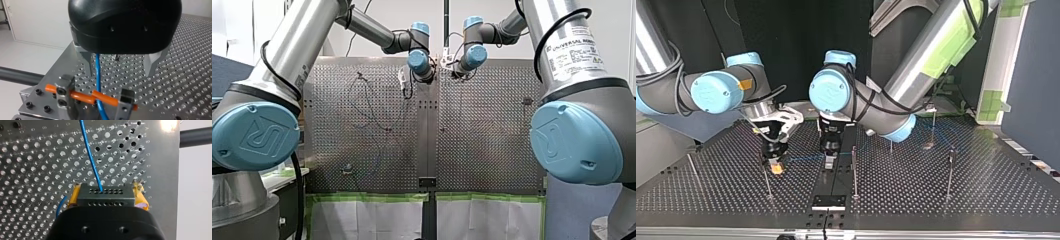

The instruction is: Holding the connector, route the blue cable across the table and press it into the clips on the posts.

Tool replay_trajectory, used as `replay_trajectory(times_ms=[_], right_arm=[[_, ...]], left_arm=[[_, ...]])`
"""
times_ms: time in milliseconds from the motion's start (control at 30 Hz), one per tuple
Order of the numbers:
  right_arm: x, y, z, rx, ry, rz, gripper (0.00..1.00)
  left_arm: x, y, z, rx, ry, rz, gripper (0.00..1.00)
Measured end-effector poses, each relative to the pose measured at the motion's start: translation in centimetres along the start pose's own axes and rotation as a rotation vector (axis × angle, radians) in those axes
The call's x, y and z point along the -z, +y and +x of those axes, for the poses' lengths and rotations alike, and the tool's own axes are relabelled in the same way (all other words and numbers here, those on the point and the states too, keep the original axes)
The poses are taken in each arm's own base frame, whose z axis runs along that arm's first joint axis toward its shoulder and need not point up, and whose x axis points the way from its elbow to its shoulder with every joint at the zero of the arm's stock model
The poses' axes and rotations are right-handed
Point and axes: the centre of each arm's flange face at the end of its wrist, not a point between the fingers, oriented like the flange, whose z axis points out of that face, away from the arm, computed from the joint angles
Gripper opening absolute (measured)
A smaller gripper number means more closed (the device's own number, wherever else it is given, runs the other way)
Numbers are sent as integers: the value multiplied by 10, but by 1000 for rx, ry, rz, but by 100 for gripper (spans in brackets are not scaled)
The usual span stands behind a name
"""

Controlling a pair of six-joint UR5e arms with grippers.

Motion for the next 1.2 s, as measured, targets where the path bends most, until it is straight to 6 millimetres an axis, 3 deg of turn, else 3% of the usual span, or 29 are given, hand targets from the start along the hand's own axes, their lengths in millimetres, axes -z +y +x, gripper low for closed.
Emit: replay_trajectory(times_ms=[33, 100, 167, 200, 233, 300, 333, 400, 467, 933, 1200], right_arm=[[0, 0, 0, 0, 0, 0, 0], [0, 0, 0, 0, 0, 0, 0], [0, 0, 0, 0, 0, 0, 0], [0, 0, 0, 0, 0, 1, 0], [0, 0, 0, 0, 0, 1, 0], [0, 0, 0, 0, 0, 1, 0], [0, 0, 0, 0, 0, 1, 0], [0, -1, 0, 0, 0, 2, 0], [0, -1, 0, 0, 0, 2, 0], [1, -3, -1, 0, -1, 6, 0], [3, -9, -8, 1, -16, 14, 0]], left_arm=[[1, 0, 0, -1, -1, -5, 95], [2, -2, 0, -4, -4, -14, 76], [4, -4, 1, -5, -5, -17, 76], [4, -4, 1, -5, -5, -18, 49], [4, -5, 1, -5, -6, -18, 49], [6, -7, 1, -5, -6, -18, 26], [7, -8, 1, -5, -7, -18, 26], [8, -10, 1, -2, -11, -18, 5], [8, -11, 1, -1, -16, -24, 0], [12, -12, 5, -1, -19, -49, 0], [19, -6, 34, -13, 1, -71, 0]])
